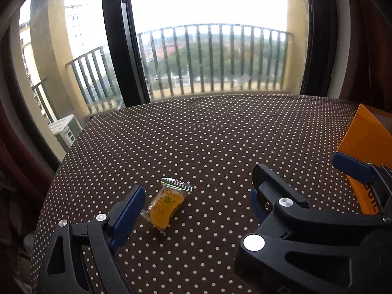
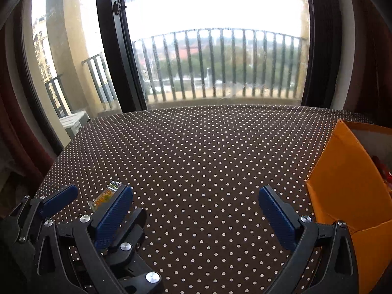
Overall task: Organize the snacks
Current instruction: 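Close the left tool on the small yellow jelly candy, then lift and carry the yellow jelly candy over the box with the left tool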
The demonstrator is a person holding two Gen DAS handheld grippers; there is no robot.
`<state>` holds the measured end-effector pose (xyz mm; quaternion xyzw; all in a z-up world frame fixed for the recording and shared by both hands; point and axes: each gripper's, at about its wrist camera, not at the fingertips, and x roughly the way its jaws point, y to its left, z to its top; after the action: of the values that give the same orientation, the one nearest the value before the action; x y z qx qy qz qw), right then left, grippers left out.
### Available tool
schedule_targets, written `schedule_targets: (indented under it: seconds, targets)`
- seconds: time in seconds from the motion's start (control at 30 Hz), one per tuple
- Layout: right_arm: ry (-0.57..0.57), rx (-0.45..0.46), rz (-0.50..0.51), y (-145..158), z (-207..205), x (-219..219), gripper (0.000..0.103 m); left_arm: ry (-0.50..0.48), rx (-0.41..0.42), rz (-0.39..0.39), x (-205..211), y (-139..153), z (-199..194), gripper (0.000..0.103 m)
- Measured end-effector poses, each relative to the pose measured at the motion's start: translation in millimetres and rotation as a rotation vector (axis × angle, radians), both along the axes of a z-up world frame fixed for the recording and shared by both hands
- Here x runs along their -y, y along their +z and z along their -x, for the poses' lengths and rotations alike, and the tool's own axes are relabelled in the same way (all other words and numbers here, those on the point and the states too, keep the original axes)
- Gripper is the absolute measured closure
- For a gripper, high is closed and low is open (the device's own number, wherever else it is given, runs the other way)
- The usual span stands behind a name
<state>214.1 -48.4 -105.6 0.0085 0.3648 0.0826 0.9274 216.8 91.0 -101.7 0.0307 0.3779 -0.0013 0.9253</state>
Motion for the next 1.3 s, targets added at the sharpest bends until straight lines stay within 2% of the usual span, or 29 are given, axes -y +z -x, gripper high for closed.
schedule_targets:
  seconds: [0.1, 0.4, 0.5, 0.67, 0.83, 0.9, 1.03, 1.1, 1.3]
  targets:
    - [-0.002, -0.045, 0.001, -9, -11, -5, 0.0, -0.017, -0.024, 0.027, -4, -6, -10, 0.015]
    - [-0.013, -0.092, 0.0, -20, -31, -14, 0.001, -0.025, -0.068, 0.026, -17, -24, -35, 0.017]
    - [-0.025, -0.123, 0.024, -28, -34, -17, 0.001, -0.041, -0.109, 0.047, -22, -34, -40, 0.028]
    - [-0.008, -0.167, 0.032, -39, -42, -21, 0.001, -0.038, -0.118, 0.018, -24, -42, -38, 0.045]
    - [0.011, -0.172, 0.027, -43, -45, -28, 0.001, -0.045, -0.129, 0.082, -28, -43, -34, 0.057]
    - [0.013, -0.169, 0.016, -45, -47, -30, 0.001, -0.041, -0.128, 0.079, -26, -43, -34, 0.059]
    - [0.0, -0.192, -0.029, -51, -49, -22, 0.001, -0.058, -0.112, 0.064, -16, -43, -29, 0.077]
    - [-0.013, -0.209, -0.066, -55, -50, -17, 0.001, -0.052, -0.109, 0.048, -13, -43, -27, 0.078]
    - [-0.01, -0.197, -0.067, -57, -46, -15, 0.001, -0.034, -0.115, 0.06, -12, -42, -21, 0.079]
